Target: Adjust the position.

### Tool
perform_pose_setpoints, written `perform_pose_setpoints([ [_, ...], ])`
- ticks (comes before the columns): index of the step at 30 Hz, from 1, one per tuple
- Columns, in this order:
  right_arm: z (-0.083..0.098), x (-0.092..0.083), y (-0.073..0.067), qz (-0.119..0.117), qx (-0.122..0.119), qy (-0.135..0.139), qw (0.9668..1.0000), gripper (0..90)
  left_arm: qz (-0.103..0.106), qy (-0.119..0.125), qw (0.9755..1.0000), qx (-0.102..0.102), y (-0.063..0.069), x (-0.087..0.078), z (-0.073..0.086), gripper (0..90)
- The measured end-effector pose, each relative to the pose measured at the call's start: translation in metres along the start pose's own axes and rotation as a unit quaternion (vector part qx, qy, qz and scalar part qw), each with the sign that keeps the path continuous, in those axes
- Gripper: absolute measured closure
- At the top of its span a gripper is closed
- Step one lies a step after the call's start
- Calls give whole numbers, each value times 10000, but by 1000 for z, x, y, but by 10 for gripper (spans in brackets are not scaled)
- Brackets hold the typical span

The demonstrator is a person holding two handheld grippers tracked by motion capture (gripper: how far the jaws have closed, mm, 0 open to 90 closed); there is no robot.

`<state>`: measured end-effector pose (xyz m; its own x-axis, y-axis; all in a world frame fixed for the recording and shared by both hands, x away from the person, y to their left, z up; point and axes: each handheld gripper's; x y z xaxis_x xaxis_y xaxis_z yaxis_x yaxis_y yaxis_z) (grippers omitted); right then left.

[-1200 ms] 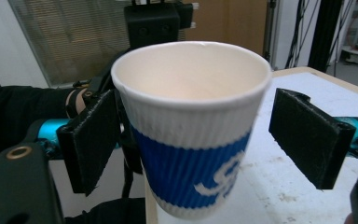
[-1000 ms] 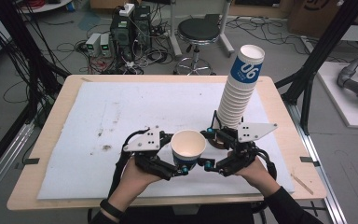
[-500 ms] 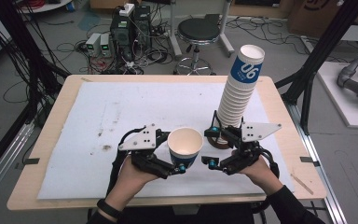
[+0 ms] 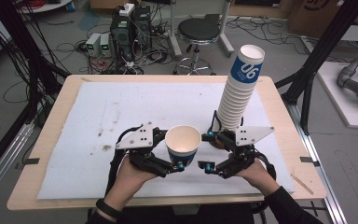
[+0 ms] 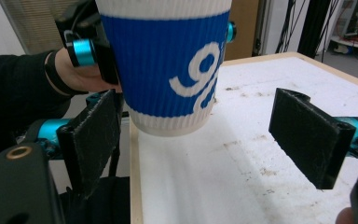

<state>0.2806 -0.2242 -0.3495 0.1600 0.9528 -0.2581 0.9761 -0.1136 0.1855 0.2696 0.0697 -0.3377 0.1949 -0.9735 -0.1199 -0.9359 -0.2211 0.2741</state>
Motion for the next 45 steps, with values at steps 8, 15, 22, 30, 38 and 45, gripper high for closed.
perform_pose_setpoints([
  [8,4,12,-5,-112,-5,-113,9999,167,25,41,10000,-65,0,1,1,257],
  [15,5,19,-8,-164,23,-181,9997,167,59,41,9999,-70,2,4,1,257],
  [22,5,27,-10,-287,90,-152,9994,167,77,55,9999,-80,3,8,2,257],
  [30,5,33,-13,-235,142,-145,9995,168,134,26,9999,-104,4,13,5,257],
  [38,6,33,-13,-286,110,-96,9995,301,122,41,9998,-129,3,14,6,256],
  [45,7,32,-13,-321,112,-89,9994,307,113,41,9998,-159,4,14,5,224],
])
Point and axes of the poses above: each handheld gripper's, and its own axes: x roughly forward along the jaws, z roughly out of its underside, y roughly to its right, and after that the axes turned 15 degrees about -x, right-handed
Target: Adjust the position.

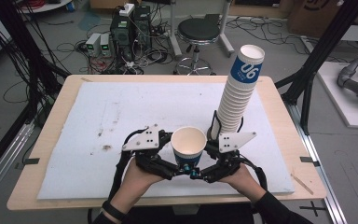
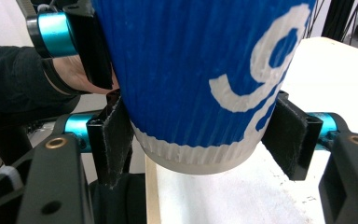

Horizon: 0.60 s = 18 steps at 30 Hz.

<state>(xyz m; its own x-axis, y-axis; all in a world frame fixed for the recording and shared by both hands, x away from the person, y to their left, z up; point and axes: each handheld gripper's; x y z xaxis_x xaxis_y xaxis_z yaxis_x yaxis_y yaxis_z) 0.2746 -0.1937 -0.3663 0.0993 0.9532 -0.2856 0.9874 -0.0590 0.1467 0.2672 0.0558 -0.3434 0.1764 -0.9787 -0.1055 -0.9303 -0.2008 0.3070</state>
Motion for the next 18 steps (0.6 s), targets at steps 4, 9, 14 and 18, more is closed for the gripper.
perform_pose_setpoints([
  [4,0,1,0,8,4,-35,10000,307,45,37,10000,-5,1,-1,-2,156],
  [9,1,2,0,-15,-25,-46,10000,307,-17,117,9999,5,3,-3,-6,157],
  [14,1,4,-2,-48,-13,-122,9999,307,-2,164,9999,-49,4,-4,-8,157],
  [18,2,6,-3,-81,-23,-183,9998,307,54,128,9999,-35,4,-4,-9,157],
])
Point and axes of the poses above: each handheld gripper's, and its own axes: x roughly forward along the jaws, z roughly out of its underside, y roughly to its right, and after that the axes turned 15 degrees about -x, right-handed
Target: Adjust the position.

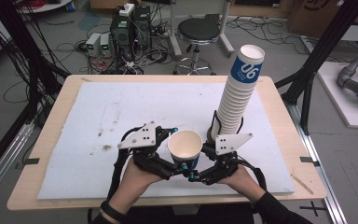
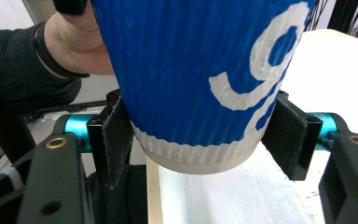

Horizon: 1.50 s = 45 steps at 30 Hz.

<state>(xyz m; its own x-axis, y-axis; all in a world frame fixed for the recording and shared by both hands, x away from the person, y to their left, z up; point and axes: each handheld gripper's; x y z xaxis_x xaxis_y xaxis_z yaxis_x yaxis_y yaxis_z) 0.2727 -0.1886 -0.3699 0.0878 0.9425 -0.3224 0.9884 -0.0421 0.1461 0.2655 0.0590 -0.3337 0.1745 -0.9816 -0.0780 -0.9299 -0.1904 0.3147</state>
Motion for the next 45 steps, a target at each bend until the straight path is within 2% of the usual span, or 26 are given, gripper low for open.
perform_pose_setpoints([
  [10,0,1,0,-35,-7,2,10000,297,-3,15,10000,24,0,0,1,218],
  [14,-2,-2,0,-19,46,203,9998,232,-23,29,10000,73,1,0,1,231],
  [19,-5,-7,1,18,136,496,9987,251,-8,-44,10000,78,1,3,4,234],
  [26,-4,-6,1,0,117,425,9990,276,-15,-36,10000,36,1,5,5,233],
  [33,-4,-6,1,-4,59,383,9992,275,81,-21,10000,-42,0,4,4,178],
  [45,-4,-5,0,-23,1,346,9994,276,135,5,9999,-107,0,3,3,198],
])
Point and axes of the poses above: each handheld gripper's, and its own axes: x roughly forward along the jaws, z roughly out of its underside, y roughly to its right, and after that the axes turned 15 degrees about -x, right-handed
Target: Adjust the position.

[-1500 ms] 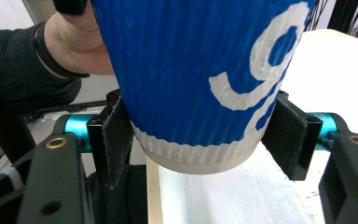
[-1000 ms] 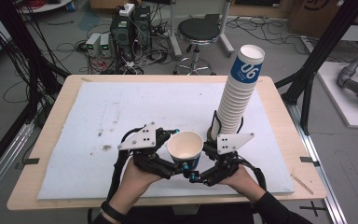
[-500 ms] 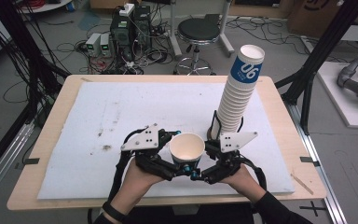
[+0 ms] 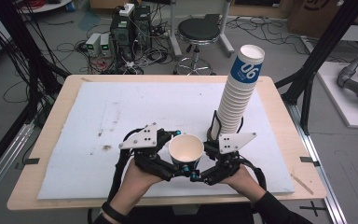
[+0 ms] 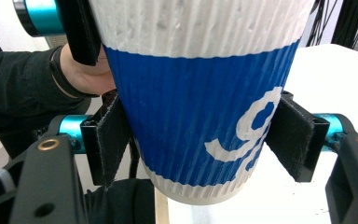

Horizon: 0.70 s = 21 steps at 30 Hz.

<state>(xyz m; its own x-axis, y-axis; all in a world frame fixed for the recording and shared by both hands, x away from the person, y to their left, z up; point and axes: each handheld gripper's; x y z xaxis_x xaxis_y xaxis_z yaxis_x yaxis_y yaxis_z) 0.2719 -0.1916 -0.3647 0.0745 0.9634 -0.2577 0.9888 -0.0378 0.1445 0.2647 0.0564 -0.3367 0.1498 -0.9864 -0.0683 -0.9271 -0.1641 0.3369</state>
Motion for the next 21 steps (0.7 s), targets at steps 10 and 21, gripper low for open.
perform_pose_setpoints([
  [10,-2,-5,1,117,-78,35,9999,217,12,62,10000,64,-2,-5,-1,215],
  [21,0,-26,8,358,-41,12,9993,202,-95,30,9999,106,-8,-12,-2,219],
])
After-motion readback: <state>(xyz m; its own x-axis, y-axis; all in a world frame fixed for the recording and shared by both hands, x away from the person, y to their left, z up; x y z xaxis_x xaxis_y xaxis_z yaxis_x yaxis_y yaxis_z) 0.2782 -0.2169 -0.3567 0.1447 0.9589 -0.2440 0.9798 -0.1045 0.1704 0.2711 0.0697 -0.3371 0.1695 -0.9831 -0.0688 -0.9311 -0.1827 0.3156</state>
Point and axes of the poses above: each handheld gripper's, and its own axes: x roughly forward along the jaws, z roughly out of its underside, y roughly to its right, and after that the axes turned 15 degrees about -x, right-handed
